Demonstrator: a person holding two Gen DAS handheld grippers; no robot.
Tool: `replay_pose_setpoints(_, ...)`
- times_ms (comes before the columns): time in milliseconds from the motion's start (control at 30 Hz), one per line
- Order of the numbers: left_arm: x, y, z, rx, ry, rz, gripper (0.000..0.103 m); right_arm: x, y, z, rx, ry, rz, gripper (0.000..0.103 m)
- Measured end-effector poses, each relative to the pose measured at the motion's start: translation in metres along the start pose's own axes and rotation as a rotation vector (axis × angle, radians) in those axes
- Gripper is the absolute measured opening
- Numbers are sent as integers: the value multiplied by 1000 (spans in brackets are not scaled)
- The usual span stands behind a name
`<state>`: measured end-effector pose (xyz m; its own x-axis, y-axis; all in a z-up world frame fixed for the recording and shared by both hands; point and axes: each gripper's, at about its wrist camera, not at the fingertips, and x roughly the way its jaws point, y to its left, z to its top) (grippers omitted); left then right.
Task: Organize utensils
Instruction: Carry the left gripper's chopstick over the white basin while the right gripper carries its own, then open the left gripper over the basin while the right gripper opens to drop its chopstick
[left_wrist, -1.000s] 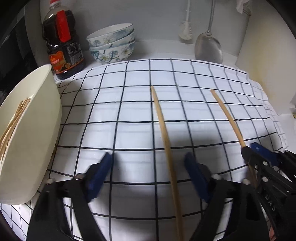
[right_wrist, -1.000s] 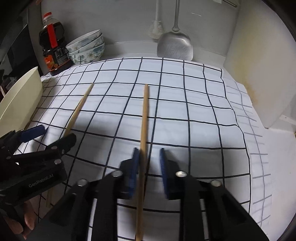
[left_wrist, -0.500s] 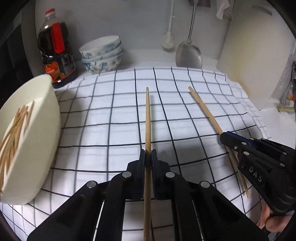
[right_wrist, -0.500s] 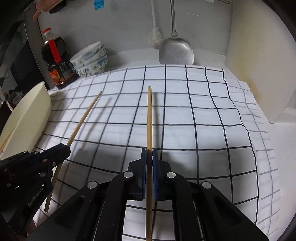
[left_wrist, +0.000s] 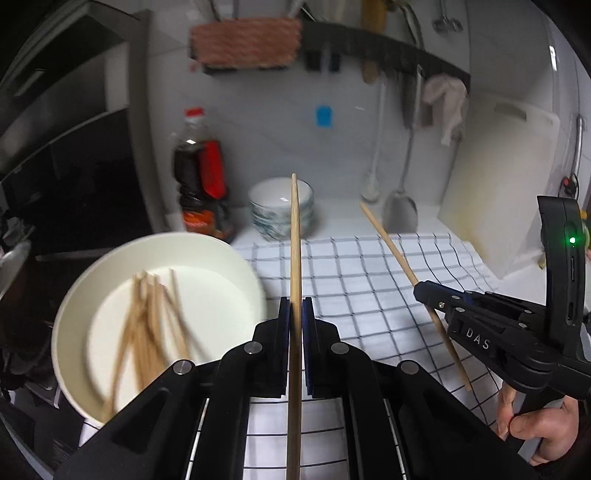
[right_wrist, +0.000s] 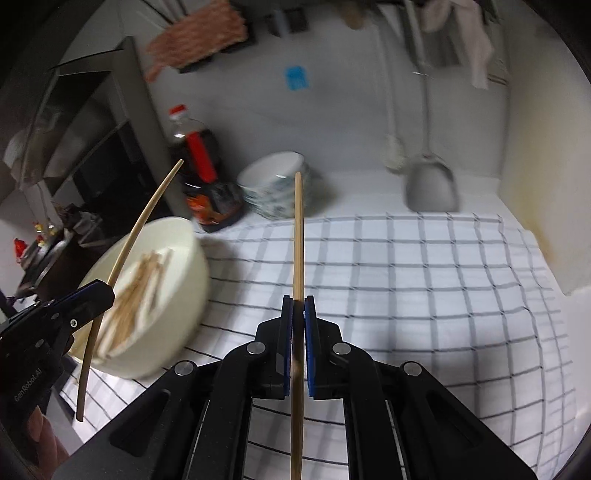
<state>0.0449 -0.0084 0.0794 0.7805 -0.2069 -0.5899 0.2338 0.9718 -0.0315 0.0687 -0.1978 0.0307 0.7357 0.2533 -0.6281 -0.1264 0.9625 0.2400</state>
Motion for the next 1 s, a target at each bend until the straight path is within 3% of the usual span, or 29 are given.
replay_pose_setpoints(167, -19, 56, 12, -33, -34, 76, 7, 17, 64, 20, -41, -13, 95, 6)
replay_pose_setpoints(367, -13, 120, 10, -100, -5, 162, 7, 58, 132, 29, -95, 53, 155, 6)
replay_pose_setpoints(667, 23, 164, -9, -164, 89, 221, 8, 104, 172, 23, -136, 154, 155, 7)
replay_pose_setpoints(700, 23, 165, -11, -169, 96, 229, 12, 104, 171, 21, -136, 155, 152, 12)
replay_pose_setpoints(733, 24, 168, -12, -174, 101, 243, 27, 102, 169, 21, -131, 146, 138, 19)
replay_pose_setpoints(767, 22, 170, -14, -177, 95, 256, 50, 99, 167, 22, -125, 132, 127, 22)
replay_pose_setpoints(833, 14, 172, -17, -181, 53, 281, 82, 94, 162, 22, -114, 116, 117, 24)
replay_pose_setpoints(1000, -5, 171, -20, -181, 10, 312, 86, 80, 153, 17, -104, 91, 85, 36)
